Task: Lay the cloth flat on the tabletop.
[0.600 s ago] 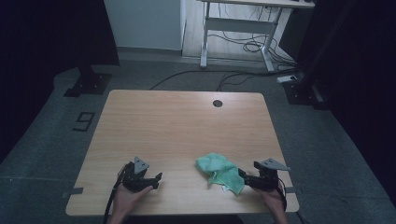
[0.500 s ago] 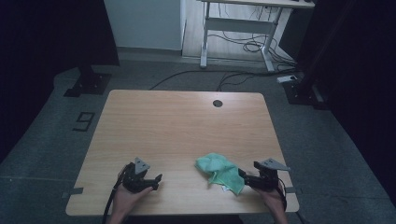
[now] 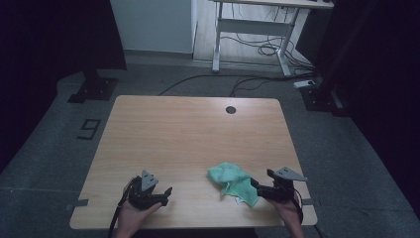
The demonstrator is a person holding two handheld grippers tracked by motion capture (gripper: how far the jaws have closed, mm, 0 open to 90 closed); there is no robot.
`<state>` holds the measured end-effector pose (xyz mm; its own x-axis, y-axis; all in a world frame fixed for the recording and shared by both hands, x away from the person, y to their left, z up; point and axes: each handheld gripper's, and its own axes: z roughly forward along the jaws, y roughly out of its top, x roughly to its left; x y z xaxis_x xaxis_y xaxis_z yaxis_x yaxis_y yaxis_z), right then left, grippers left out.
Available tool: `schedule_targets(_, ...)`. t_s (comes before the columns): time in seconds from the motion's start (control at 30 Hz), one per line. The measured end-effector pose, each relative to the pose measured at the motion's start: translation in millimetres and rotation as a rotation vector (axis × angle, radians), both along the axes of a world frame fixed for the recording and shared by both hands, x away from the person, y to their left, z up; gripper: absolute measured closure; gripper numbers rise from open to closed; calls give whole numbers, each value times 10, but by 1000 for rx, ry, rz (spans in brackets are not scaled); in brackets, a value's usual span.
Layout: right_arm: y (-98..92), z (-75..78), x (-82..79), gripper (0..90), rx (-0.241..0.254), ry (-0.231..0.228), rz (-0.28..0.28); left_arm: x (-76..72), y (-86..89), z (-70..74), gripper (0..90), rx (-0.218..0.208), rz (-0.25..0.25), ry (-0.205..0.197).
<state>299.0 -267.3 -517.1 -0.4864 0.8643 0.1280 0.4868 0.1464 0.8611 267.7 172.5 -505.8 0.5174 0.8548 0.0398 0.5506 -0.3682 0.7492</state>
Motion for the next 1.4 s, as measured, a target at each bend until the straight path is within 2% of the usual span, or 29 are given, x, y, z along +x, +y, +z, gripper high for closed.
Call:
schedule_targets(0.53,494,118,122,167,-24,-13,128,21,-18,-41,200,-8,-13,25)
schedule_targets(0.57,606,117,159,166,-36,-11,151,22,-20,-46,200,-7,-14,25)
schedule_targets(0.7,752,47,224,165,-66,5,173,23,-37,-59,200,-7,-21,27)
schedule_targets(0.87,857,-117,333,171,-121,64,175,28,-46,-81,200,-3,-22,32)
schedule_targets(0.93,885,-168,348,201,-155,85,161,32,-43,-88,200,-3,-21,34)
schedule_targets(1.07,893,-244,367,287,-184,122,142,27,-41,-92,201,0,-21,34)
schedule_targets(1.1,888,-280,378,356,-184,130,133,22,-42,-90,201,0,-22,33)
schedule_targets(1.2,884,-280,375,445,-184,129,139,24,-46,-98,202,2,-24,35)
schedule_targets(1.27,883,-278,369,473,-184,129,138,26,-47,-106,202,3,-23,36)
schedule_targets(1.3,867,-277,371,543,-178,126,131,27,-48,-112,203,4,-24,39)
schedule_targets(1.4,846,-279,376,590,-162,126,130,24,-53,-114,204,3,-24,39)
